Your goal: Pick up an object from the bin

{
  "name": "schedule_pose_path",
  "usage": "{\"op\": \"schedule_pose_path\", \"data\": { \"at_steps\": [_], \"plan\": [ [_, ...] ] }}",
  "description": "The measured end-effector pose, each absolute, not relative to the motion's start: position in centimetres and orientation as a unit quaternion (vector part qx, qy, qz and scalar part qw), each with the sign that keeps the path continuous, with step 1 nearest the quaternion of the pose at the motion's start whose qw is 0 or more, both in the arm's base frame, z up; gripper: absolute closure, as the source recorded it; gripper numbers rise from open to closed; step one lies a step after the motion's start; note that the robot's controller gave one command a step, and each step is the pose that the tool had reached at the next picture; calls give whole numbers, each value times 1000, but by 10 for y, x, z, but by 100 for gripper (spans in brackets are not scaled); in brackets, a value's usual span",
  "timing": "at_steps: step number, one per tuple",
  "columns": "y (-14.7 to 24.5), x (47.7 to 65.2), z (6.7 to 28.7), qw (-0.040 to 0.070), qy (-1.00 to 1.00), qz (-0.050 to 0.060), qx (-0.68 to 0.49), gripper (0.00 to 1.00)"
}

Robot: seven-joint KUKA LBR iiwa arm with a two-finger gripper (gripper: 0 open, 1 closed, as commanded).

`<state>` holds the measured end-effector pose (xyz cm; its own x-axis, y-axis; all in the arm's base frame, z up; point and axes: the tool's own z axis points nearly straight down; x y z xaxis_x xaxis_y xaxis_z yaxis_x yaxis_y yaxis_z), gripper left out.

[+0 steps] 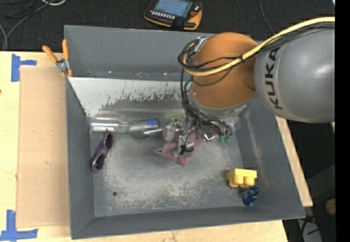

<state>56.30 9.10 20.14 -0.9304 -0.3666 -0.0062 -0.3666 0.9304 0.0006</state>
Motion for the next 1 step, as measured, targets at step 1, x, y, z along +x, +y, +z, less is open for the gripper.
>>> {"op": "schedule_pose_path", "data": {
  "at_steps": [1],
  "plan": [
    [86, 586, 255, 4, 960, 1, -281, 100]
  ]
}}
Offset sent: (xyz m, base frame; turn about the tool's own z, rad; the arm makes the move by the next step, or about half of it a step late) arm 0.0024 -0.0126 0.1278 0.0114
